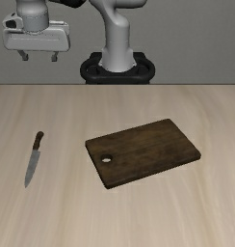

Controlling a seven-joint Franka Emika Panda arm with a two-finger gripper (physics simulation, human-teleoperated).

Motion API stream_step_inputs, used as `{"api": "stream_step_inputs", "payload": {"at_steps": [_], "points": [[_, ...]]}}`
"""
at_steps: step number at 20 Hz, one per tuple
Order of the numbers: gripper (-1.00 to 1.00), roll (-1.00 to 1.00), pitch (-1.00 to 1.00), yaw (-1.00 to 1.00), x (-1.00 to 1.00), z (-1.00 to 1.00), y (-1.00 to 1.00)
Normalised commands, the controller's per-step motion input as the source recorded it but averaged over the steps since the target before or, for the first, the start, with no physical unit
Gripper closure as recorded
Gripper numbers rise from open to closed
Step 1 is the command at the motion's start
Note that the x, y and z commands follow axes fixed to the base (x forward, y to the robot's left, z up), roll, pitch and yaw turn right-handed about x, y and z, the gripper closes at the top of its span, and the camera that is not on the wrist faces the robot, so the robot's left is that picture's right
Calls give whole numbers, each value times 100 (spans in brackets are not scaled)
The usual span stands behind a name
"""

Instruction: Pick up the knife and place it on the cutting board

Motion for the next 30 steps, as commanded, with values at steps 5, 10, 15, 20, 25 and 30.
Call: {"api": "stream_step_inputs", "payload": {"at_steps": [5,10,15,20,25,30], "points": [[-100,0,0,0,100,0,0],[-100,0,0,0,80,0,-20],[-100,0,0,0,-20,-80,0],[-100,0,0,0,0,-100,0],[-100,0,0,0,0,-100,0],[-100,0,0,0,0,-100,0]]}}
